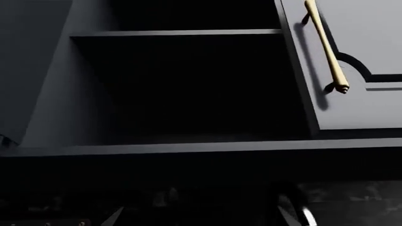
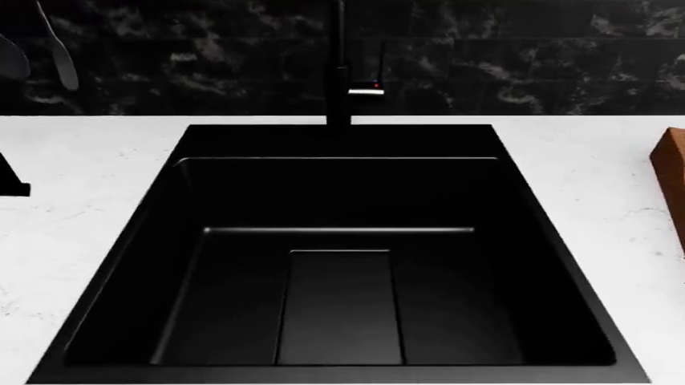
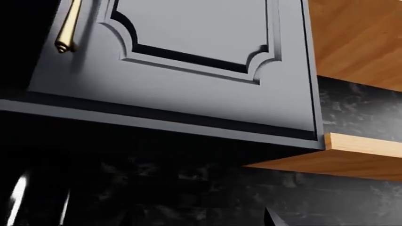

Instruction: Pick the kettle from the counter and place it on the tray. Then pick the mug from the cabinet and place it on the tray. Then close the cabinet doors.

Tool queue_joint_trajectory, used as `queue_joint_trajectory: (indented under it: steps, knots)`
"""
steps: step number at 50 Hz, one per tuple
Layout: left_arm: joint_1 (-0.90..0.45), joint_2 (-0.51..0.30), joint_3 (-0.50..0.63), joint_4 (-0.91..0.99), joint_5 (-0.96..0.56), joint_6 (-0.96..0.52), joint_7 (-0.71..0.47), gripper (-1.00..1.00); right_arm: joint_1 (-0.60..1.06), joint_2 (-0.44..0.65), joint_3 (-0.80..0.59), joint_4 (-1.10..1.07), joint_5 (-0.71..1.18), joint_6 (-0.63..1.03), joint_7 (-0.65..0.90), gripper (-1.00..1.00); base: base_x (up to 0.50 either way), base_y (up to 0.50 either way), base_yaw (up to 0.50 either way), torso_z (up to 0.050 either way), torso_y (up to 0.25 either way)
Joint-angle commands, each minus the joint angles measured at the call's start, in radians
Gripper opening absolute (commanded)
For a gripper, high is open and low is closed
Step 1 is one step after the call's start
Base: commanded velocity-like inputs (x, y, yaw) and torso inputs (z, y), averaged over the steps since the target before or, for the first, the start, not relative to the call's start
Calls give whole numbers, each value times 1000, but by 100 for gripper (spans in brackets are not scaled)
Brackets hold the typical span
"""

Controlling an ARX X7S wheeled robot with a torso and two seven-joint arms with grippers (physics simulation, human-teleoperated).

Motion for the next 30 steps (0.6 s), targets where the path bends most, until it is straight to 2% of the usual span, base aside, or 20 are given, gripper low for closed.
queue_joint_trajectory:
  steps: [1,30]
  knots:
    - [-3,0,-5,0,-7,-1,1,100,-3,-12,-18,-2,-16,1,1,100,1,500,0,0,0]
    - [10,0,-1,0,7,2,-17,100,-30,-70,-9,-2,-40,53,1,100,1,500,0,0,0]
